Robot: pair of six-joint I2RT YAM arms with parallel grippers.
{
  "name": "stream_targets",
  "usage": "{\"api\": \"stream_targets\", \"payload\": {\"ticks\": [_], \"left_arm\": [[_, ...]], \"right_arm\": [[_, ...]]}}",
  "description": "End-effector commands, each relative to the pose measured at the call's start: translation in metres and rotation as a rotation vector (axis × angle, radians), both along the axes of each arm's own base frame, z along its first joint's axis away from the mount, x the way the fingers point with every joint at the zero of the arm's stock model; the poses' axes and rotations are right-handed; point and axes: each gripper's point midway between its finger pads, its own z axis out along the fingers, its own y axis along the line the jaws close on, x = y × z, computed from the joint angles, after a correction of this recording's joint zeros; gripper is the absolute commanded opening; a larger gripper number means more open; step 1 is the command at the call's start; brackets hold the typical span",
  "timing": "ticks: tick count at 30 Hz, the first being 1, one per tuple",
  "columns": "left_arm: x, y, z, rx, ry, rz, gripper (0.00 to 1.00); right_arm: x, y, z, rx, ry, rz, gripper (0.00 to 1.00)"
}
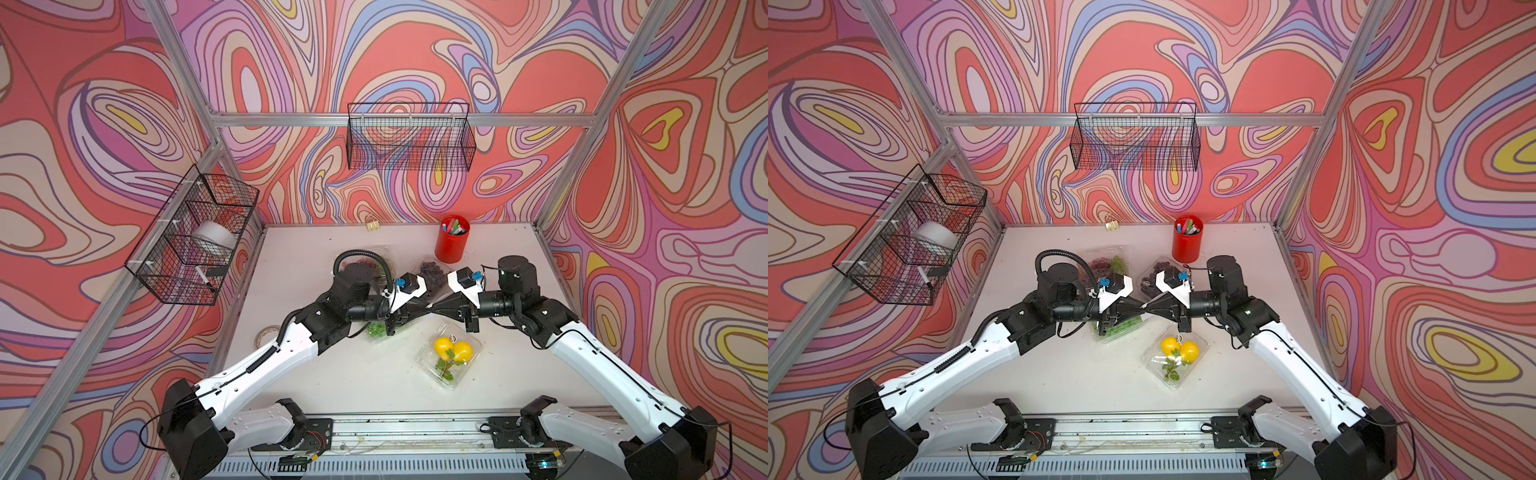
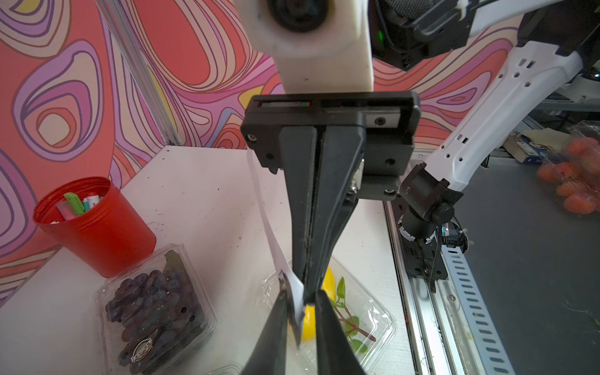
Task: Label fruit boxes
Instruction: Tear off the label from the label sticker.
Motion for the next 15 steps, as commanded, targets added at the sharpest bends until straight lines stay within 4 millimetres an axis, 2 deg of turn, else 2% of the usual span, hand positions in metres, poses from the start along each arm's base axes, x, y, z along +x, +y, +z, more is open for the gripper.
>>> {"api": "stream_targets", "payload": {"ticks": [1, 6, 15], "left_arm": [[-0.0007, -0.0004, 0.0160, -0.041, -0.025, 0.002, 0.24], [0.0000, -0.0003, 0.0169, -0.044, -0.022, 0.007, 0.25], [0.0026, 0.0000, 0.0170, -0.042, -0.017, 0.023, 0.19]], "right_arm": [[-0.0052, -0.0008, -0.0044, -0.008, 0.011, 0.015, 0.00], [-0.0052, -0.0010, -0.0058, -0.013, 0.013, 0.014, 0.00], [-0.0060, -0.0015, -0.0072, -0.018, 0.016, 0.016, 0.00]]}}
